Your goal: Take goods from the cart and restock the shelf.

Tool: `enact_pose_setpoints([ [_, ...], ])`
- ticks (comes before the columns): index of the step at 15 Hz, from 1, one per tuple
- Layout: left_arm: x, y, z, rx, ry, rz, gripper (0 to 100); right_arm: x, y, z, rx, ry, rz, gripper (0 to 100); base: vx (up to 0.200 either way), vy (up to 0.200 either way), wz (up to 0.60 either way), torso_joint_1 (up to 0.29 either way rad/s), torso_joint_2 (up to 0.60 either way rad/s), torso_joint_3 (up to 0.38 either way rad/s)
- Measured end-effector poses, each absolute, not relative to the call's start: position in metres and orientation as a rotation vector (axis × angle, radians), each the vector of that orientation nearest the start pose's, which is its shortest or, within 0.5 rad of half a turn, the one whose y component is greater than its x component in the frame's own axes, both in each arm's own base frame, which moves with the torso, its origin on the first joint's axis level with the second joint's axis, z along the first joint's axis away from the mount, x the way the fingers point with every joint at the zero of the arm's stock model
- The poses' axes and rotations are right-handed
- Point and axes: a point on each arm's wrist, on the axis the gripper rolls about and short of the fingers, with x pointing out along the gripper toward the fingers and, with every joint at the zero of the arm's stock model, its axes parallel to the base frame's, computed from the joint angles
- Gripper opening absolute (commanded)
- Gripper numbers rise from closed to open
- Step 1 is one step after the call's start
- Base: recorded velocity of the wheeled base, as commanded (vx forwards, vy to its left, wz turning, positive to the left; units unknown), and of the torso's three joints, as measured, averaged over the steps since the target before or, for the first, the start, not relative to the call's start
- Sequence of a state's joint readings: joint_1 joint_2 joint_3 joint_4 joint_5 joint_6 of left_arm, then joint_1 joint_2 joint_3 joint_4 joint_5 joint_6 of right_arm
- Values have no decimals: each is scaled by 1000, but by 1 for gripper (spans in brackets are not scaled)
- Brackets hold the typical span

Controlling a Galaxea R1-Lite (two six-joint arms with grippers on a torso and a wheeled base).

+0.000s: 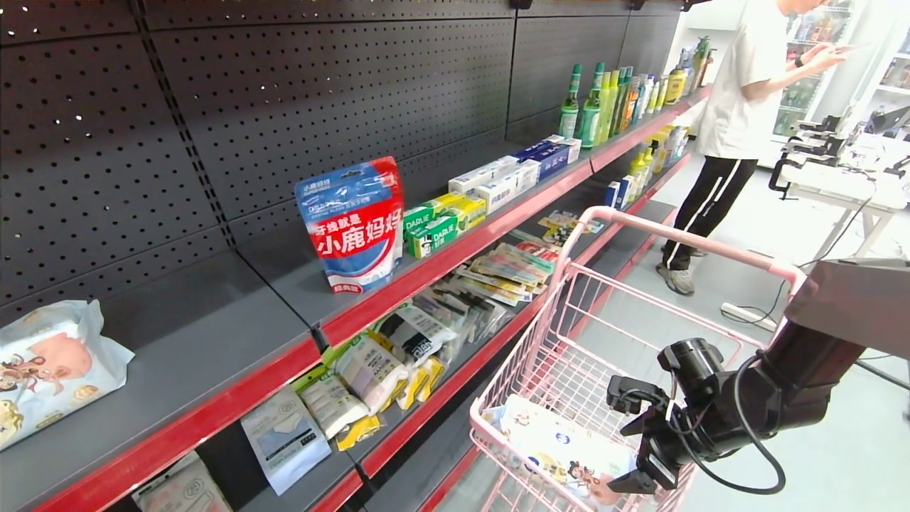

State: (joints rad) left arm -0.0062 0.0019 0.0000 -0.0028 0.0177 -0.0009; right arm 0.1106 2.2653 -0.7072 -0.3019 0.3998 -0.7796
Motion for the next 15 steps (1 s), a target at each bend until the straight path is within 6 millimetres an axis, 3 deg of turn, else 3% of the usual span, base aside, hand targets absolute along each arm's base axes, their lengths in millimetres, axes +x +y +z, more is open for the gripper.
enact_pose_setpoints([
  [4, -23, 1, 76, 0, 0, 12, 100, 311, 42, -38, -483, 967, 886, 100, 0, 0, 0, -76, 205, 115],
  [15, -23, 1, 76, 0, 0, 12, 100, 314, 45, -53, -485, 994, 908, 100, 0, 0, 0, -41, 104, 62],
])
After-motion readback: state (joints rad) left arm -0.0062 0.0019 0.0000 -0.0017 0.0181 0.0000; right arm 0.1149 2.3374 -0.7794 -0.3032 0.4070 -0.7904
